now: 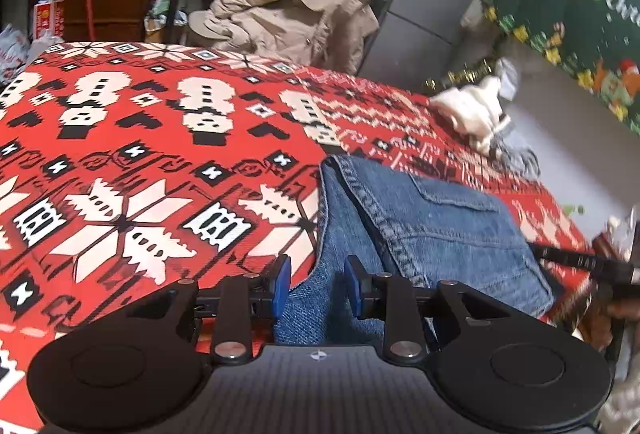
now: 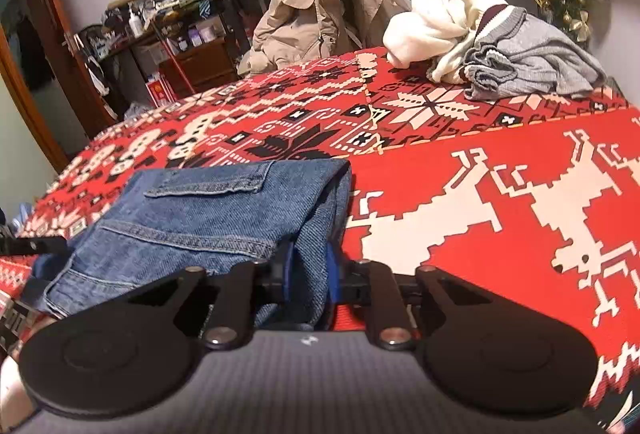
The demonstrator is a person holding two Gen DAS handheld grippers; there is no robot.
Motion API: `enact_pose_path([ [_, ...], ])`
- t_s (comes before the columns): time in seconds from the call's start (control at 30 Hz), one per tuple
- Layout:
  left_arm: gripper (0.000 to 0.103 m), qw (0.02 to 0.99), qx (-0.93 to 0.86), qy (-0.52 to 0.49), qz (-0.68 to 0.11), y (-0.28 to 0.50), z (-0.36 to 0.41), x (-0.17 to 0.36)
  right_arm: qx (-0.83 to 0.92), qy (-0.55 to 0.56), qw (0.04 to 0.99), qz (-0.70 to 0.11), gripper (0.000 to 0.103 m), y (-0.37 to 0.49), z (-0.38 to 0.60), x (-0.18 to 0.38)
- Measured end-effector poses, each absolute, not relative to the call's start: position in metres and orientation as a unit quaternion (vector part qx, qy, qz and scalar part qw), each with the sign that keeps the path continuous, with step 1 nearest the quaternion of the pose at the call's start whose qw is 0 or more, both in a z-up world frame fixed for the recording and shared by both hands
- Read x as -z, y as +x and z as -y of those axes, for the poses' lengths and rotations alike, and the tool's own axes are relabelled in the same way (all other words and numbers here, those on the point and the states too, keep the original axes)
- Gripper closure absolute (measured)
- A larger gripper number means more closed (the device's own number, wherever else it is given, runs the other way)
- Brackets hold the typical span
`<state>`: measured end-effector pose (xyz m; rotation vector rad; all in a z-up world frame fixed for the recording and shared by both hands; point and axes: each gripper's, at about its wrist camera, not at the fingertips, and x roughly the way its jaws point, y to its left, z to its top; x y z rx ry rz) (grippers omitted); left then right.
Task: Fold clothes
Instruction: 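Open both grippers and grasp the folded edge of the shorts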
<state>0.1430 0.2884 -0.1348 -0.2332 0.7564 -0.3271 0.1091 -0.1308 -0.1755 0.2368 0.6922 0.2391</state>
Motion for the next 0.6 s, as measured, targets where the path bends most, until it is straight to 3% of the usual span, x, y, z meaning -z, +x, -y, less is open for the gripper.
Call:
enact_pose_path([
  [0.03, 0.075, 0.908, 0.159, -0.106, -0.373, 0.146, -0.288, 0.135, -0.119, 0.123, 0.926, -0.336, 0.096, 0.109, 0.133, 0.175],
  [0.27, 0.074, 0.874, 0.222, -0.083, -0.425, 0.178, -0.279, 0.133, -0.139, 0.135, 0.921, -0.338, 0.098, 0.113, 0.141, 0.176],
  [0.33, 0.092, 0.865, 0.225, -0.059, -0.445, 0.185, -0.275, 0.131, -0.146, 0.131, 0.92, -0.34, 0.098, 0.114, 0.142, 0.176],
  [0.37, 0.096, 0.862, 0.223, -0.049, -0.454, 0.187, -0.273, 0.13, -0.15, 0.129, 0.919, -0.341, 0.099, 0.114, 0.142, 0.176],
  [0.6, 0.098, 0.863, 0.2, -0.028, -0.462, 0.185, -0.259, 0.113, -0.173, 0.133, 0.905, -0.365, 0.102, 0.124, 0.147, 0.164],
])
